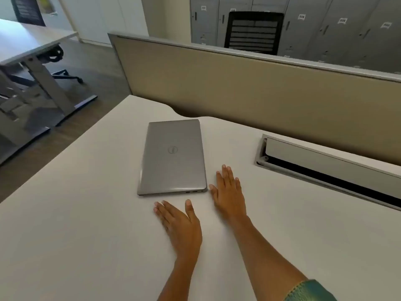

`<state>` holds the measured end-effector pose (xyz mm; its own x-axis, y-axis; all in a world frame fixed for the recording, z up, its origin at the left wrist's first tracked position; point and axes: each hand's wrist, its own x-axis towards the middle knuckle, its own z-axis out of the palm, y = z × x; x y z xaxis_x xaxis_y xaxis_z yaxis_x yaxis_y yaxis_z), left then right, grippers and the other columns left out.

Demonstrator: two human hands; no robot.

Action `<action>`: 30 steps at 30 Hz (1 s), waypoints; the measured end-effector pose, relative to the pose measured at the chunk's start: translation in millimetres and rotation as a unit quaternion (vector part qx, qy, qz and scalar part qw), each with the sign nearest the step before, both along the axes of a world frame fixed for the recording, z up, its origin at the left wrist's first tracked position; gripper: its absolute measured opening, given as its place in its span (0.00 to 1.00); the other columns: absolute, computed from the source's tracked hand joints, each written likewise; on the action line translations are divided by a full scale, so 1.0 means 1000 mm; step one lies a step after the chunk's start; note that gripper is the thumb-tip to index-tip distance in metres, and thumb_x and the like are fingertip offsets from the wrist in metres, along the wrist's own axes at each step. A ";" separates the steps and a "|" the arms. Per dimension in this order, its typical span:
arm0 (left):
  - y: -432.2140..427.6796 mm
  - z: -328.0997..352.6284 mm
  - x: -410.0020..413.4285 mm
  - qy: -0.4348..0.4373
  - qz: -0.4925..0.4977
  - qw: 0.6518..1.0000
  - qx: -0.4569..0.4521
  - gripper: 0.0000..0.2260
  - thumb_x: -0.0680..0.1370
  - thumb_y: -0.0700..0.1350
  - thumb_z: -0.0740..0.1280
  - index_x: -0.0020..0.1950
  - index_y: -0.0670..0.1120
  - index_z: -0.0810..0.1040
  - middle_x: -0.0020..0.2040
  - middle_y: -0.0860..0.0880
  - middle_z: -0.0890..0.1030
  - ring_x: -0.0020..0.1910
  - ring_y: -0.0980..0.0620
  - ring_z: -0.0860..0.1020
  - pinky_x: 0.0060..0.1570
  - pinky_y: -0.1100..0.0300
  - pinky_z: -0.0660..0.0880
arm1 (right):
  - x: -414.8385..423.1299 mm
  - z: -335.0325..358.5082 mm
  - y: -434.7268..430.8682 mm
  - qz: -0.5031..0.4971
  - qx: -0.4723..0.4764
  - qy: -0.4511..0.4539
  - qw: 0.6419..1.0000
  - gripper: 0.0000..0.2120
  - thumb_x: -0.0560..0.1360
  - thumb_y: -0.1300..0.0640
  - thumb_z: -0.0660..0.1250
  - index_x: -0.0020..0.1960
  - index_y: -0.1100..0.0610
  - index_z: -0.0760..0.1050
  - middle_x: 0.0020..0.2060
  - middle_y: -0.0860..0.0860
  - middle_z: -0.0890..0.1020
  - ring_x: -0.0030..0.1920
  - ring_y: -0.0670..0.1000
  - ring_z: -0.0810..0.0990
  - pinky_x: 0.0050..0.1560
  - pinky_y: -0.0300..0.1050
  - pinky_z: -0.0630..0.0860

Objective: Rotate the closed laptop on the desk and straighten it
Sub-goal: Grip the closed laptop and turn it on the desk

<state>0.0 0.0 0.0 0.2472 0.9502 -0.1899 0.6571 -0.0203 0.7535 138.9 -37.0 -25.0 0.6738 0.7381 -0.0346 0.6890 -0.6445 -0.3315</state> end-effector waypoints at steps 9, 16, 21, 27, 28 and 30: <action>0.035 0.037 0.043 -0.301 0.240 0.893 -0.232 0.26 0.81 0.59 0.52 0.78 0.52 0.56 0.77 0.52 0.62 0.75 0.50 0.61 0.72 0.56 0.57 | 0.095 0.005 0.130 0.053 0.024 0.093 0.994 0.30 0.82 0.44 0.45 0.79 0.56 0.46 0.79 0.52 0.45 0.79 0.51 0.42 0.76 0.50 0.44; 0.061 0.051 0.037 -0.417 0.321 0.790 -0.315 0.24 0.82 0.53 0.56 0.76 0.46 0.62 0.75 0.48 0.66 0.75 0.51 0.64 0.75 0.55 0.56 | 0.152 0.015 0.219 0.127 -0.036 0.013 0.991 0.29 0.82 0.47 0.48 0.78 0.59 0.49 0.79 0.55 0.48 0.79 0.53 0.45 0.77 0.52 0.48; 0.076 0.042 0.031 -0.388 0.326 0.784 -0.360 0.24 0.81 0.52 0.57 0.76 0.43 0.63 0.74 0.46 0.68 0.74 0.49 0.65 0.74 0.52 0.57 | 0.164 0.026 0.261 0.155 -0.076 -0.023 0.985 0.24 0.81 0.49 0.50 0.73 0.61 0.63 0.74 0.59 0.65 0.73 0.59 0.63 0.72 0.55 0.58; 0.089 0.045 0.025 -0.395 0.330 0.748 -0.418 0.24 0.80 0.48 0.59 0.75 0.42 0.63 0.72 0.46 0.70 0.74 0.49 0.65 0.75 0.51 0.56 | 0.165 0.035 0.272 0.121 -0.084 0.030 0.989 0.23 0.80 0.46 0.54 0.67 0.61 0.70 0.66 0.58 0.68 0.67 0.59 0.67 0.65 0.57 0.67; 0.091 0.046 0.025 -0.396 0.328 0.743 -0.428 0.24 0.80 0.48 0.60 0.75 0.42 0.63 0.72 0.47 0.70 0.74 0.50 0.66 0.75 0.51 0.56 | 0.166 0.036 0.270 0.114 -0.091 0.031 0.989 0.24 0.79 0.45 0.55 0.66 0.61 0.70 0.66 0.58 0.68 0.66 0.59 0.68 0.64 0.58 0.68; 0.095 0.049 0.024 -0.389 0.330 0.735 -0.446 0.24 0.80 0.48 0.60 0.75 0.42 0.63 0.69 0.47 0.71 0.73 0.50 0.66 0.75 0.51 0.55 | 0.170 0.040 0.261 0.100 -0.106 0.035 0.989 0.23 0.78 0.44 0.57 0.63 0.61 0.72 0.64 0.58 0.70 0.64 0.61 0.70 0.63 0.59 0.70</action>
